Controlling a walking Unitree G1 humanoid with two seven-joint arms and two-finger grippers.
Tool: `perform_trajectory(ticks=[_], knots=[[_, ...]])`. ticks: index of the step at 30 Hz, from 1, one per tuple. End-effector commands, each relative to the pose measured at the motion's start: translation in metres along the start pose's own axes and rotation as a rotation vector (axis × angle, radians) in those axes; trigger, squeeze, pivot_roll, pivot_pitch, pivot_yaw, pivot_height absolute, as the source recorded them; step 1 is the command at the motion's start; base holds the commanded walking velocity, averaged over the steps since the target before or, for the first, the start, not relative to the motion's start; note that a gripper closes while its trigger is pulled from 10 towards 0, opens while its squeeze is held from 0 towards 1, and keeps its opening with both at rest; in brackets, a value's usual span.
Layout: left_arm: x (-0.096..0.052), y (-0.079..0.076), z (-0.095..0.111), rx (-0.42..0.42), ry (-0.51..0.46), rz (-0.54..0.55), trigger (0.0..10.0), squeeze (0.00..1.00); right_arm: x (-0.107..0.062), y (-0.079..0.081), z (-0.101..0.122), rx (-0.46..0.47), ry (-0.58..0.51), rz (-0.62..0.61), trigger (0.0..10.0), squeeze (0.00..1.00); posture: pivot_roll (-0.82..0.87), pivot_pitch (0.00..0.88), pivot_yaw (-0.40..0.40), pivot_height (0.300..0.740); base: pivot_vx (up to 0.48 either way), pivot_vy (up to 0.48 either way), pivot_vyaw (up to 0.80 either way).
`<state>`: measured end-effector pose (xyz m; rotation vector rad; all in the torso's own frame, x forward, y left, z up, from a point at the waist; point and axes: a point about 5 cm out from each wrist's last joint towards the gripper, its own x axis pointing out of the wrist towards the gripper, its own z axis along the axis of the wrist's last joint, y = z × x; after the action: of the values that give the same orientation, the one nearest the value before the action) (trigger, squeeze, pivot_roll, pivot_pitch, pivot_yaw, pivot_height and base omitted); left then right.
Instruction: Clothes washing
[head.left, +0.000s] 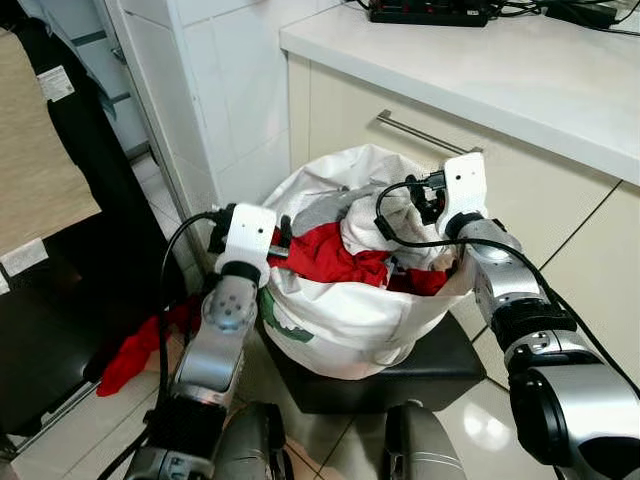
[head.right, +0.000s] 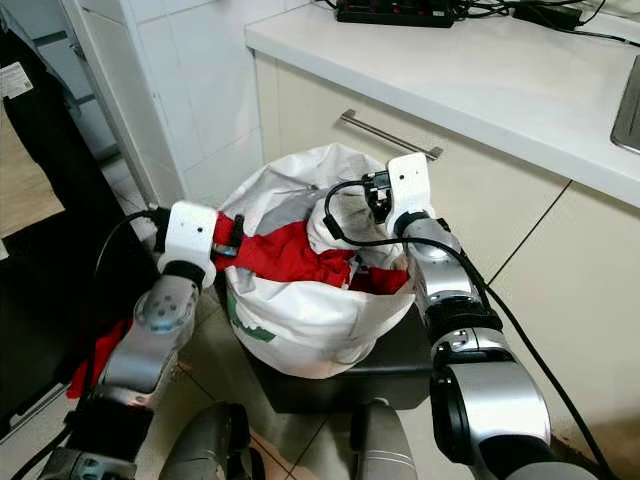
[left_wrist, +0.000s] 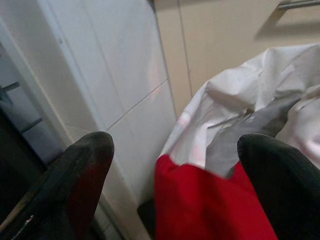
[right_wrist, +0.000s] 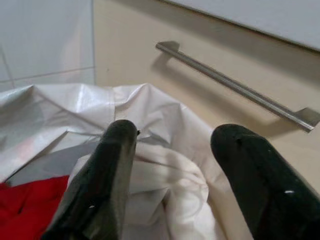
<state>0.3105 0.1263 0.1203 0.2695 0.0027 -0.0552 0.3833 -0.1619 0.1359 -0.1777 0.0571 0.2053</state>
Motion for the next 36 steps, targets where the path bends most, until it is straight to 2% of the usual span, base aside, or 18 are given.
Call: perform_trajectory(ticks=[1,8,10,11,12,14,17,20,21,22,25,26,30,36], knots=[[-0.003,0.002,0.003,0.009,-0.008,0.002,10.0,0.00,0.003,0.001,0.006,-0.019,-0.010,0.004,10.0,1.00,-0.05,0.000,0.020,0.663,0.000,0.000,0.00],[-0.023,0.008,-0.005,0.024,0.027,0.005,10.0,0.00,0.004,-0.002,0.002,-0.065,0.031,-0.005,10.0,1.00,-0.01,0.000,0.022,0.663,0.000,0.000,0.00],[-0.034,0.012,-0.007,0.028,0.044,0.019,10.0,0.00,0.003,-0.008,-0.003,-0.091,0.060,-0.044,10.0,1.00,0.02,0.013,0.020,0.663,0.000,0.000,0.00],[-0.042,0.014,-0.008,0.026,0.053,0.023,10.0,0.00,0.002,-0.010,-0.005,-0.114,0.078,-0.066,10.0,1.00,0.04,0.054,0.028,0.663,0.000,0.000,0.00],[-0.042,0.014,-0.008,0.026,0.053,0.023,10.0,0.00,0.002,-0.010,-0.005,-0.114,0.078,-0.066,10.0,1.00,0.04,0.054,0.028,0.663,0.000,0.000,0.00],[-0.057,0.017,-0.007,0.031,0.064,0.020,10.0,0.00,0.001,-0.012,-0.011,-0.155,0.117,-0.085,10.0,1.00,0.05,0.087,0.037,0.663,0.000,0.000,0.00],[-0.076,0.019,-0.005,0.044,0.074,0.003,10.0,0.00,-0.001,-0.015,-0.017,-0.322,0.173,-0.118,10.0,1.00,0.07,0.149,0.047,0.663,0.000,0.000,0.00],[-0.081,0.019,-0.004,0.051,0.078,-0.003,10.0,0.00,-0.001,-0.016,-0.018,-0.366,0.191,-0.125,10.0,1.00,0.07,0.149,0.047,0.663,0.000,0.000,0.00],[-0.086,0.019,-0.005,0.055,0.090,-0.002,10.0,0.00,-0.001,-0.015,-0.020,-0.377,0.205,-0.121,10.0,0.00,0.09,0.179,0.048,0.663,0.000,0.000,0.00],[-0.086,0.019,-0.005,0.055,0.090,-0.002,10.0,0.00,-0.001,-0.015,-0.020,-0.377,0.205,-0.121,10.0,0.00,0.09,0.179,0.048,0.663,0.000,0.000,0.00],[-0.103,0.023,-0.005,0.060,0.123,0.006,10.0,0.00,-0.004,-0.010,-0.030,-0.391,0.252,-0.108,10.0,0.00,0.11,0.227,0.047,0.663,0.000,0.000,0.00],[-0.103,0.023,-0.005,0.060,0.123,0.006,10.0,0.00,-0.004,-0.010,-0.030,-0.391,0.252,-0.108,10.0,0.00,0.11,0.227,0.047,0.663,0.000,0.000,0.00],[-0.119,0.025,-0.004,0.062,0.161,0.003,10.0,0.00,-0.007,-0.007,-0.040,-0.386,0.284,-0.102,10.0,0.00,0.12,0.282,0.058,0.663,0.000,0.000,0.00],[-0.128,0.027,-0.002,0.064,0.186,-0.003,10.0,0.00,-0.011,-0.009,-0.045,-0.394,0.303,-0.119,10.0,0.00,0.13,0.309,0.069,0.663,0.000,0.000,0.00]])
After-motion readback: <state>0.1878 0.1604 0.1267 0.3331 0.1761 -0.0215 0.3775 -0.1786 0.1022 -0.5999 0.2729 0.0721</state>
